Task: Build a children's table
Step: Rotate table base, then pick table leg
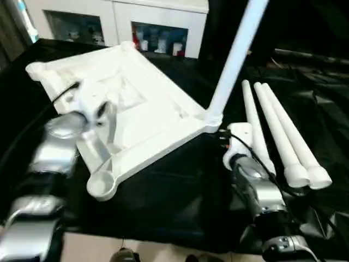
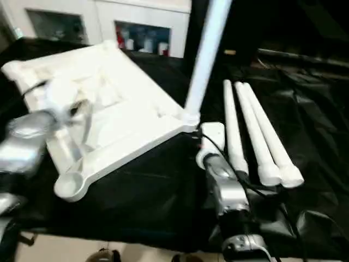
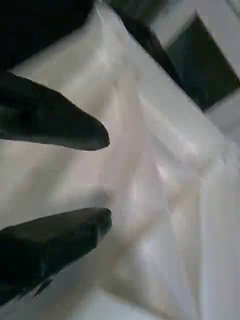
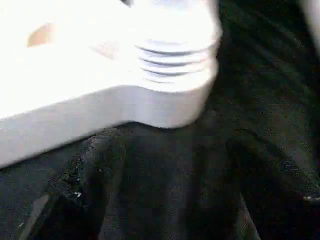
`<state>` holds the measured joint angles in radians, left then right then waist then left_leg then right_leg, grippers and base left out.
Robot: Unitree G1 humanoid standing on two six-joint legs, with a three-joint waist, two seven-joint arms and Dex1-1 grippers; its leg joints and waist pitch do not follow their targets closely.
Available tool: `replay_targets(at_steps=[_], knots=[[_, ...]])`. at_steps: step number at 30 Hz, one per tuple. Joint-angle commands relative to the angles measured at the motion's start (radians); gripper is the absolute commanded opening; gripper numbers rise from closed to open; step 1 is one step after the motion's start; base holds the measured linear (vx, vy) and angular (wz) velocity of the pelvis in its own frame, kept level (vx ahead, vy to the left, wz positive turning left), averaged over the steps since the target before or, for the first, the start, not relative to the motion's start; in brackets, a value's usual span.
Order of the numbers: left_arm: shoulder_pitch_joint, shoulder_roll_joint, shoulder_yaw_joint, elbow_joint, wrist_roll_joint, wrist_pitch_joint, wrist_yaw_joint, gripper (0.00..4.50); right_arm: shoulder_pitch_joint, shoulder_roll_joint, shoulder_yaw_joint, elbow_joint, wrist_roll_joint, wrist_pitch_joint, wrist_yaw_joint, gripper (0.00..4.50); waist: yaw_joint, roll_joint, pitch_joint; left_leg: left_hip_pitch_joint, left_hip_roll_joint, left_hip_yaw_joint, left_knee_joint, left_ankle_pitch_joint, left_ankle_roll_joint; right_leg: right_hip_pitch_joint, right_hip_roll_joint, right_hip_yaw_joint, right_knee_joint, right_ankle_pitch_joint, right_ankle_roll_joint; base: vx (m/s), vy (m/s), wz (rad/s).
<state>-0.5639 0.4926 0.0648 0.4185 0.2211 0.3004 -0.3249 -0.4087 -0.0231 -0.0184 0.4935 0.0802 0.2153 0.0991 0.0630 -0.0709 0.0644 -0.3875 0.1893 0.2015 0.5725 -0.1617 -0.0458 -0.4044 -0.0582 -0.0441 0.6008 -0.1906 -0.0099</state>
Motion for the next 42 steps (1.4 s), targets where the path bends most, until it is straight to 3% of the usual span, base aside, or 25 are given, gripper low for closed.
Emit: replay_targets(at_steps=[1,3,4,8,11,12,14,16,17,23,25,26,27,29,30,34,37,39,42], knots=[[0.049,0.047,0.019,-0.097,0.043,0.046,-0.006,2.38,-0.010,-0.011,0.000,0.018,-0.007,0.014,0.010,3.64,-0.004,0.018,-0.069,0.038,0.054,-0.021,-0.066,-0.168,-0.018,0.036,-0.076,0.044,-0.046,-0.065,-0.183,0.000,0.000,0.00],[0.147,0.108,0.042,-0.197,0.063,0.151,-0.019,2.51,-0.019,-0.010,0.011,0.027,-0.010,0.020,0.022,3.64,-0.005,0.019,-0.068,0.041,0.053,-0.022,-0.066,-0.186,-0.032,0.033,-0.076,0.045,-0.046,-0.084,-0.171,0.000,0.000,0.00],[0.147,0.108,0.042,-0.197,0.063,0.151,-0.019,2.69,-0.019,-0.010,0.011,0.027,-0.010,0.020,0.022,3.64,-0.010,0.015,-0.064,0.037,0.051,-0.021,-0.068,-0.207,-0.038,0.032,-0.074,0.046,-0.050,-0.116,-0.164,0.000,0.000,0.00],[0.223,0.133,0.035,-0.282,0.057,0.250,-0.053,2.98,-0.020,-0.009,0.014,0.024,-0.011,0.027,0.026,3.64,-0.002,0.016,-0.062,0.043,0.048,-0.021,-0.068,-0.250,-0.050,0.023,-0.074,0.050,-0.059,-0.175,-0.149,0.000,0.000,0.00],[0.295,0.131,-0.016,-0.384,0.022,0.381,-0.152,3.23,-0.026,-0.013,0.013,0.032,-0.009,0.027,0.030,3.64,0.000,0.023,-0.064,0.042,0.049,-0.024,-0.069,-0.256,-0.060,0.024,-0.074,0.050,-0.056,-0.167,-0.146,0.000,0.000,0.00],[0.315,0.135,-0.040,-0.413,0.010,0.418,-0.186,3.23,-0.028,-0.014,0.013,0.035,-0.009,0.026,0.030,3.64,-0.001,0.018,-0.063,0.041,0.046,-0.022,-0.067,-0.252,-0.061,0.022,-0.070,0.050,-0.054,-0.154,-0.149,0.000,0.000,0.00],[0.333,0.135,-0.065,-0.444,-0.012,0.448,-0.223,3.57,-0.029,-0.016,0.012,0.034,-0.010,0.027,0.030,3.64,-0.003,0.020,-0.062,0.038,0.044,-0.023,-0.067,-0.276,-0.061,0.022,-0.069,0.051,-0.058,-0.185,-0.145,0.000,0.000,0.00],[0.339,0.122,-0.083,-0.479,-0.052,0.472,-0.260,3.60,-0.029,-0.020,0.009,0.027,-0.011,0.033,0.029,3.64,-0.004,0.019,-0.061,0.041,0.043,-0.023,-0.067,-0.300,-0.063,0.019,-0.069,0.051,-0.062,-0.212,-0.141,0.000,0.000,0.00],[0.339,0.114,-0.098,-0.498,-0.078,0.478,-0.287,3.60,-0.027,-0.024,0.008,0.021,-0.012,0.036,0.029,3.64,-0.003,0.026,-0.063,0.043,0.043,-0.025,-0.066,-0.308,-0.067,0.020,-0.069,0.051,-0.061,-0.219,-0.138,0.000,0.000,0.00],[0.347,0.092,-0.185,-0.558,-0.164,0.471,-0.435,4.20,-0.019,-0.046,-0.001,-0.019,-0.017,0.058,0.026,3.64,-0.007,0.024,-0.064,0.036,0.042,-0.026,-0.067,-0.301,-0.077,0.024,-0.065,0.049,-0.057,-0.189,-0.136,0.000,0.000,0.00],[0.326,0.053,-0.226,-0.515,-0.185,0.398,-0.477,4.45,-0.028,-0.069,-0.013,-0.056,-0.019,0.091,0.017,3.64,-0.016,0.029,-0.065,0.035,0.039,-0.025,-0.064,-0.290,-0.075,0.028,-0.061,0.051,-0.059,-0.173,-0.130,0.000,0.000,0.00],[0.326,0.053,-0.226,-0.515,-0.185,0.398,-0.477,4.49,-0.028,-0.069,-0.013,-0.056,-0.019,0.091,0.017,3.64,-0.015,0.025,-0.066,0.036,0.037,-0.023,-0.062,-0.284,-0.071,0.028,-0.062,0.051,-0.059,-0.174,-0.128,0.000,0.000,0.00],[0.302,0.025,-0.241,-0.465,-0.178,0.344,-0.467,4.49,-0.042,-0.087,-0.014,-0.079,-0.038,0.155,-0.011,3.64,-0.016,0.030,-0.066,0.035,0.037,-0.023,-0.061,-0.278,-0.070,0.030,-0.062,0.052,-0.059,-0.169,-0.128,0.000,0.000,0.00],[0.288,0.009,-0.249,-0.440,-0.177,0.321,-0.461,4.49,-0.054,-0.098,-0.015,-0.091,-0.052,0.201,-0.032,3.64,-0.016,0.029,-0.066,0.035,0.034,-0.022,-0.059,-0.270,-0.068,0.030,-0.059,0.052,-0.061,-0.179,-0.125,0.000,0.000,0.00],[0.275,-0.008,-0.256,-0.427,-0.192,0.311,-0.462,4.49,-0.073,-0.127,-0.009,-0.122,-0.058,0.271,-0.015,3.64,-0.019,0.034,-0.067,0.035,0.035,-0.024,-0.059,-0.275,-0.075,0.032,-0.058,0.051,-0.060,-0.194,-0.123,0.000,0.000,0.00],[0.264,-0.026,-0.252,-0.424,-0.219,0.283,-0.471,4.49,-0.094,-0.167,-0.030,-0.180,-0.006,0.327,0.054,3.64,-0.022,0.031,-0.068,0.032,0.037,-0.025,-0.056,-0.265,-0.061,0.035,-0.062,0.051,-0.059,-0.174,-0.129,0.000,0.000,0.00],[0.264,-0.011,-0.255,-0.420,-0.210,0.238,-0.487,4.49,-0.115,-0.190,-0.042,-0.182,0.000,0.332,0.055,3.64,-0.028,0.029,-0.070,0.030,0.036,-0.024,-0.053,-0.246,-0.052,0.037,-0.061,0.049,-0.058,-0.166,-0.141,0.000,0.000,0.00],[0.274,0.033,-0.248,-0.436,-0.212,0.214,-0.523,4.50,-0.135,-0.207,-0.058,-0.189,0.007,0.346,0.060,3.99,-0.030,0.027,-0.069,0.031,0.037,-0.023,-0.052,-0.241,-0.051,0.036,-0.062,0.049,-0.058,-0.171,-0.144,0.000,0.000,0.00],[0.279,0.083,-0.233,-0.457,-0.230,0.200,-0.566,4.50,-0.145,-0.217,-0.071,-0.210,0.019,0.387,0.075,4.09,-0.030,0.028,-0.070,0.033,0.037,-0.022,-0.051,-0.226,-0.051,0.037,-0.060,0.049,-0.052,-0.154,-0.150,0.000,0.000,0.00]])
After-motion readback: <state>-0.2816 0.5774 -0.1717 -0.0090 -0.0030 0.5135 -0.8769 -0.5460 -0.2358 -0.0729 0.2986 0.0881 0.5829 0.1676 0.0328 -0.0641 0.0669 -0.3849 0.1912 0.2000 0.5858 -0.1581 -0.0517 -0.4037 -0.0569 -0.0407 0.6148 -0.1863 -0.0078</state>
